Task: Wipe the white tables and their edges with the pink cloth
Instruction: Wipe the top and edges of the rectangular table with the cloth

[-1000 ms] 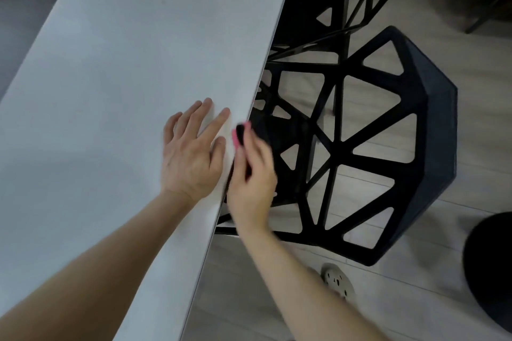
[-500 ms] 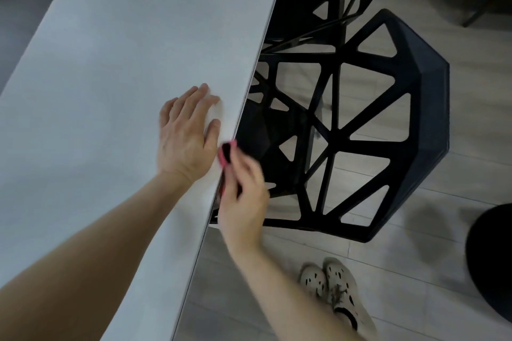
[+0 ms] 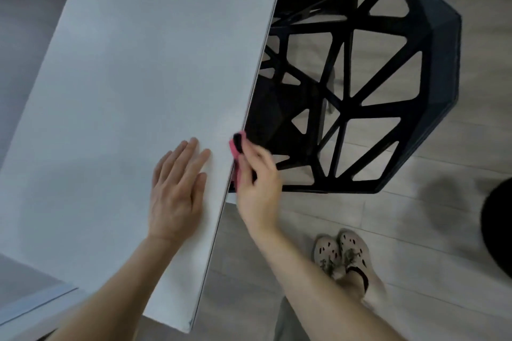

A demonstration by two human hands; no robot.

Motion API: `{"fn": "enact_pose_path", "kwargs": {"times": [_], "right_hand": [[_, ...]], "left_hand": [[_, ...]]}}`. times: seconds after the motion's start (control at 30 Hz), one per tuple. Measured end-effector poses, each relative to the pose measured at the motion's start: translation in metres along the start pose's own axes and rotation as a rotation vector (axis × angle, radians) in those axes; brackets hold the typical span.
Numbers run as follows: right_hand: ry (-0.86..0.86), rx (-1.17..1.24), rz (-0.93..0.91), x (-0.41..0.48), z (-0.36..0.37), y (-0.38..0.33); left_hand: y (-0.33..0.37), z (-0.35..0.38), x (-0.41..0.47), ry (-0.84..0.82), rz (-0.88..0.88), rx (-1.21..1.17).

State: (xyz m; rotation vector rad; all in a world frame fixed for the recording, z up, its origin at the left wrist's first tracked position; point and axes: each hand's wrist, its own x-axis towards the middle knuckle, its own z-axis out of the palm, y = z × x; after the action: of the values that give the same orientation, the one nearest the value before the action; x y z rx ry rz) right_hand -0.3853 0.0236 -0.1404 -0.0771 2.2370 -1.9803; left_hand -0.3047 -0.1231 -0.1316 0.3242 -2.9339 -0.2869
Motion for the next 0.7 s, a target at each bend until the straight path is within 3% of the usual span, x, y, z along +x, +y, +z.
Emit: {"fn": "enact_pose_path", "kwargs": {"times": [0.1, 0.17, 0.3, 0.37, 0.47, 0.63, 0.7], "right_hand": [[-0.106, 0.023, 0.001, -0.069, -0.017, 0.001], [-0.054, -0.019, 0.03, -0.022, -0.008, 0.001], [0.217, -0.053, -0.041, 0.124, 0.024, 0.0], [0.273, -0.094, -0.052, 0.151, 0.029, 0.0], [0.244, -0.066, -0.05, 0.105, 0.029, -0.001], [0.004, -0.028, 0.034, -0.064, 0.001, -0.008], [-0.021, -0.061, 0.029, -0.068, -0.004, -0.008]], "left_hand": [[0.002, 0.003, 0.007, 0.022, 0.0, -0.011], [0.004, 0.002, 0.006, 0.032, 0.009, -0.025], [0.002, 0.001, 0.007, 0.046, 0.01, -0.018], [0.003, 0.002, 0.008, 0.039, 0.005, -0.014], [0.002, 0.001, 0.008, 0.043, 0.014, -0.003], [0.002, 0.002, 0.007, 0.055, 0.021, -0.008], [0.001, 0.002, 0.007, 0.054, 0.018, -0.015]]}}
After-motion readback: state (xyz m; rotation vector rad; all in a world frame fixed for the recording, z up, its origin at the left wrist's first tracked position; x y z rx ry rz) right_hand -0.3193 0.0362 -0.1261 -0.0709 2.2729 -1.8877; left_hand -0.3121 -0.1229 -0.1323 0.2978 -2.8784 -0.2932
